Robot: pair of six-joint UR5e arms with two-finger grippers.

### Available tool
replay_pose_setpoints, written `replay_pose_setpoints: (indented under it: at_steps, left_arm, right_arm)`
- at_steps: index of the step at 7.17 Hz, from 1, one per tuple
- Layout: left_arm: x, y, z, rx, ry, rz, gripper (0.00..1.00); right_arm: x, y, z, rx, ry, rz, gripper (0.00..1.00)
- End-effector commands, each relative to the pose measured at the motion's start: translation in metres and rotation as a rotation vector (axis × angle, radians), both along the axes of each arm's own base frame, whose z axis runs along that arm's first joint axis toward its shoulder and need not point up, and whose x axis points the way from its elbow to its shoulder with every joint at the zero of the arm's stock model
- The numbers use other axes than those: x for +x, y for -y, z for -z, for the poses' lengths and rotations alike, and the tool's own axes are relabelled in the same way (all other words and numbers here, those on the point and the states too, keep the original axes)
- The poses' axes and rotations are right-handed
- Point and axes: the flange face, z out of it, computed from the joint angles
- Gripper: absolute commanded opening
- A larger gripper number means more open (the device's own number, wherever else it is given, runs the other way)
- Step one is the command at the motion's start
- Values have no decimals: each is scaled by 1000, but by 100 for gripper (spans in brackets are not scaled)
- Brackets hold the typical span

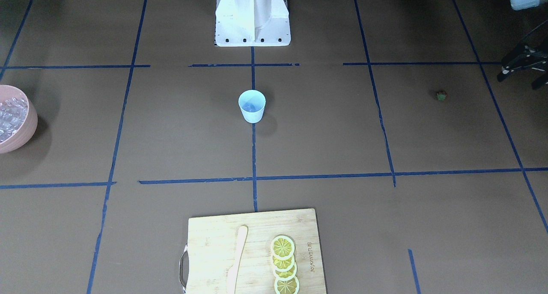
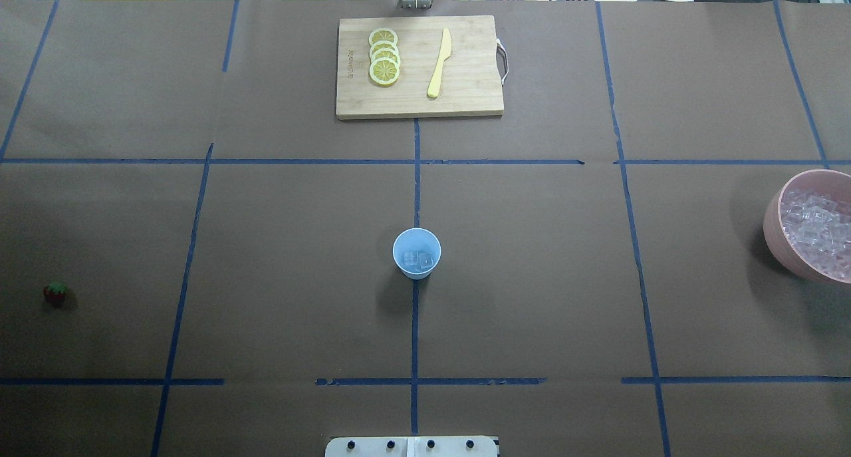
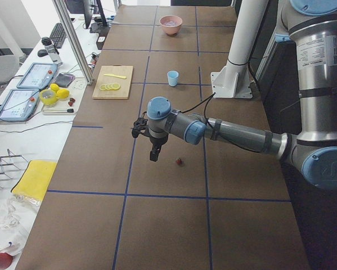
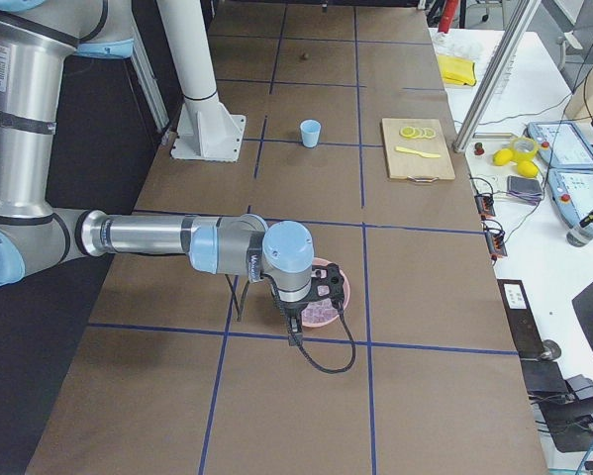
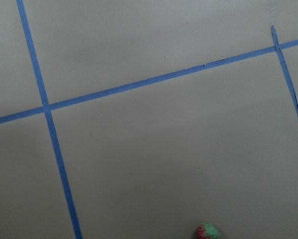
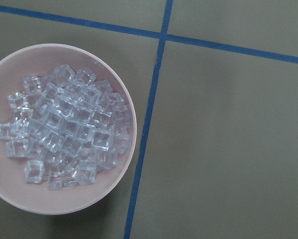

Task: Put ice and strawberries in cup
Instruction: 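Lower the left gripper down over the strawberry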

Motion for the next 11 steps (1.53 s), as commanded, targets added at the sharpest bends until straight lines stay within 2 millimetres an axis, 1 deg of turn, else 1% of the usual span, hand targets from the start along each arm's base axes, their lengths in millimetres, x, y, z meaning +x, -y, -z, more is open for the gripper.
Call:
replay_pose_setpoints:
  at_steps: [1, 2, 3, 4, 5, 6, 7, 9, 11]
  left_arm:
    - [60, -29, -10, -11, 17, 41, 100]
    - [83, -38, -18, -11, 45, 55, 100]
    - [98, -42, -36, 1, 55, 78, 100]
    - [111, -47, -58, 12, 38, 96, 100]
    - [123, -53, -74, 29, 31, 111, 100]
    - [136, -60, -77, 26, 37, 114, 100]
    - [135, -67, -84, 28, 60, 114, 100]
    - [139, -72, -86, 17, 63, 105, 100]
    - [153, -82, -86, 2, 54, 75, 100]
  right_arm:
    - [0, -1, -1, -1, -2, 1, 99]
    - [0, -1, -1, -2, -3, 1, 99]
    - [0, -1, -2, -3, -3, 2, 99]
    - [0, -2, -3, -4, -3, 1, 99]
    - [0, -2, -2, -2, -3, 1, 99]
    - [0, -2, -2, -2, -3, 1, 99]
    - [0, -1, -1, -1, -3, 1, 99]
    - [0, -2, -2, -2, -3, 1, 99]
    - [0, -2, -2, -1, -5, 2, 99]
